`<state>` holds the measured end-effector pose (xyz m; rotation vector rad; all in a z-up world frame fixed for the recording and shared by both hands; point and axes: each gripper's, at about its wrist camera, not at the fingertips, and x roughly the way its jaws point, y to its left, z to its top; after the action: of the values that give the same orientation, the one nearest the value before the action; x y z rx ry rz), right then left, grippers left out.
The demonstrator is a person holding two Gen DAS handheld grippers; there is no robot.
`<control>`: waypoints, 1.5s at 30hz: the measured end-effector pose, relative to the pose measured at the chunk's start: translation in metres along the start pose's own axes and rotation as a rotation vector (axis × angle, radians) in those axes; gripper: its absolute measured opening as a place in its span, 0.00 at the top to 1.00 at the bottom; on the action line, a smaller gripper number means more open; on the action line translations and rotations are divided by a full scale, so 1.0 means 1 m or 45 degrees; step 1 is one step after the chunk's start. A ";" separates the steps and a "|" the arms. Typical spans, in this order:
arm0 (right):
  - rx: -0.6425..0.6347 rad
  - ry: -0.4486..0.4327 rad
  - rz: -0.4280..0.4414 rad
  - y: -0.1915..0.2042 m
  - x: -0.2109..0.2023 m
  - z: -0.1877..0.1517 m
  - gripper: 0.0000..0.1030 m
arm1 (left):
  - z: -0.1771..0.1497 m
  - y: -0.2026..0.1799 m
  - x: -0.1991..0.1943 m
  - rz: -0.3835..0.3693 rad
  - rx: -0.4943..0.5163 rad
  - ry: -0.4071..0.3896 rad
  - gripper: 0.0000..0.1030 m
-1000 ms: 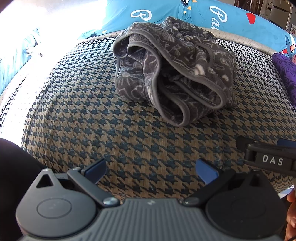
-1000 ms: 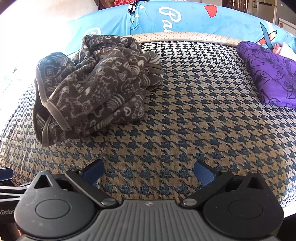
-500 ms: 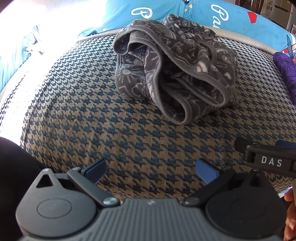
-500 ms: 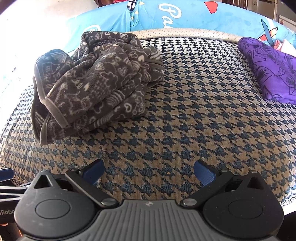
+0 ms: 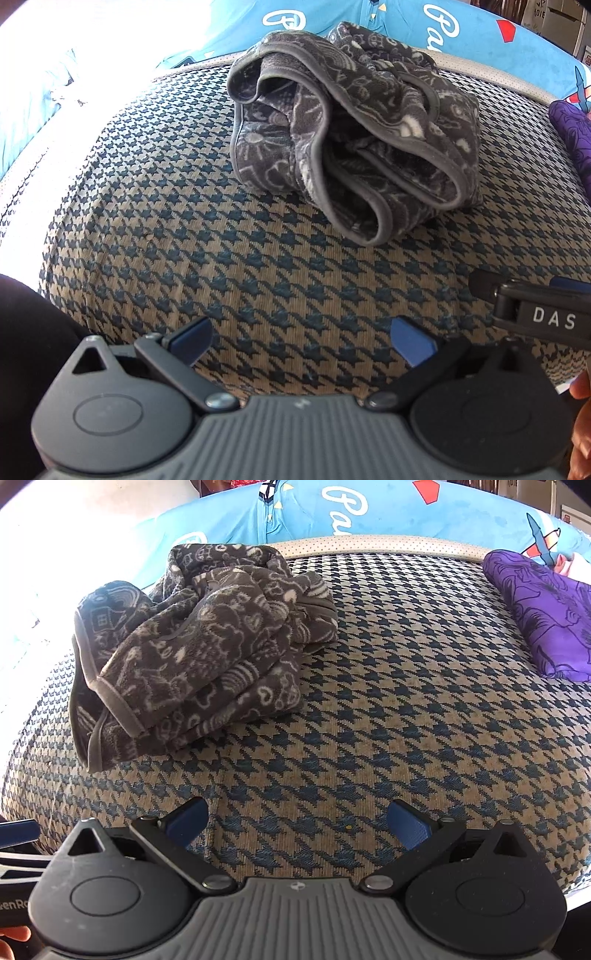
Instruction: Fold clothes
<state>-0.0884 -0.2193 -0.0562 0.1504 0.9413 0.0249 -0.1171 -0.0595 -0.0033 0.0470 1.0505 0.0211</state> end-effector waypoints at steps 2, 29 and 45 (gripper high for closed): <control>-0.006 -0.012 -0.004 0.002 0.000 0.001 0.00 | 0.002 0.002 0.000 0.009 -0.006 -0.003 0.00; -0.085 -0.137 0.228 0.024 -0.008 0.024 0.00 | 0.060 0.079 -0.004 -0.021 -0.173 -0.143 0.00; -0.233 -0.112 0.441 0.025 0.012 0.083 0.04 | 0.124 0.071 -0.020 -0.012 -0.121 -0.267 0.00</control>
<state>-0.0135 -0.2031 -0.0141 0.1419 0.8116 0.4203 -0.0191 0.0068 0.0793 -0.0412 0.8391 0.0562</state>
